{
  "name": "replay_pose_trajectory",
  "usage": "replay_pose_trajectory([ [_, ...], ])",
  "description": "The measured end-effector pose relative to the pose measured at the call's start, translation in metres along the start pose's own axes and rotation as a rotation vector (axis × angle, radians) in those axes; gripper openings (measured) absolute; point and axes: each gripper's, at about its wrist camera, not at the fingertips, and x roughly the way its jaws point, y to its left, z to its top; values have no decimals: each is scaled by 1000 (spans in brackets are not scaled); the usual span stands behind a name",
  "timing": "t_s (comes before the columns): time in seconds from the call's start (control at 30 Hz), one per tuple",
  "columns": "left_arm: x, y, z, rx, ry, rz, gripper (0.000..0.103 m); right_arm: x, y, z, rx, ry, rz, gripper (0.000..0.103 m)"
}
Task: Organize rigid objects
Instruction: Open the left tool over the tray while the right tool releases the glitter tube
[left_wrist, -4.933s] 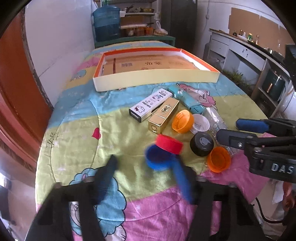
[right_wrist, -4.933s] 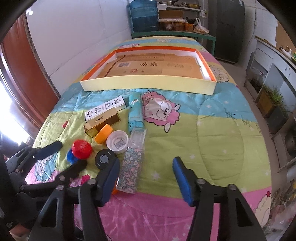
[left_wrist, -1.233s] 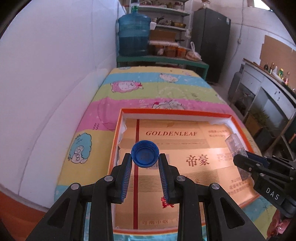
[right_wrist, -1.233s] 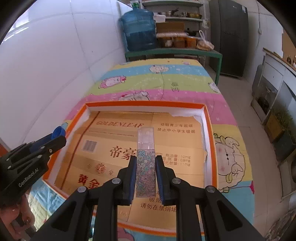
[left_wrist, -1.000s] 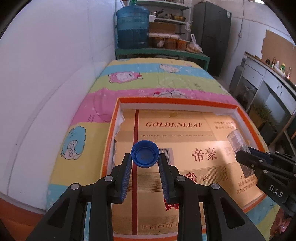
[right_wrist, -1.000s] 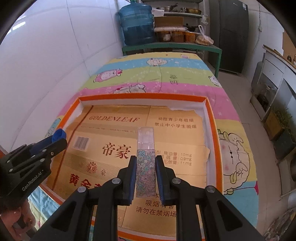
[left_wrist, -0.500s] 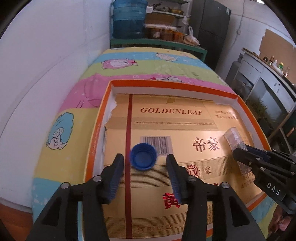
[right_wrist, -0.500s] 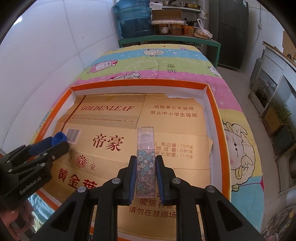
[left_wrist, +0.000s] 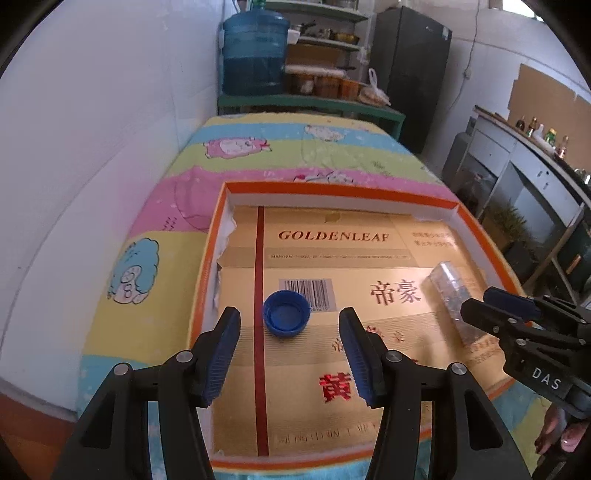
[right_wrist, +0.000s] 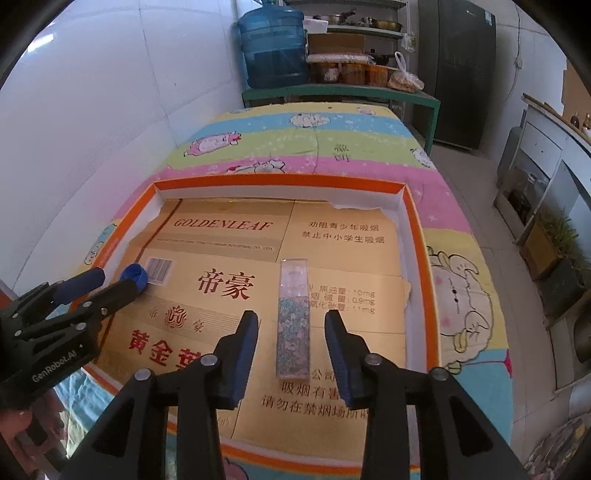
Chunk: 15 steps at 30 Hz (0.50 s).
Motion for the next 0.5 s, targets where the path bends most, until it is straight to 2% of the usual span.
replay_pose_trajectory([
  [0.5,-76,7,-42,14,-56,3,57,-52,8,-38,10,-34,-9,38],
])
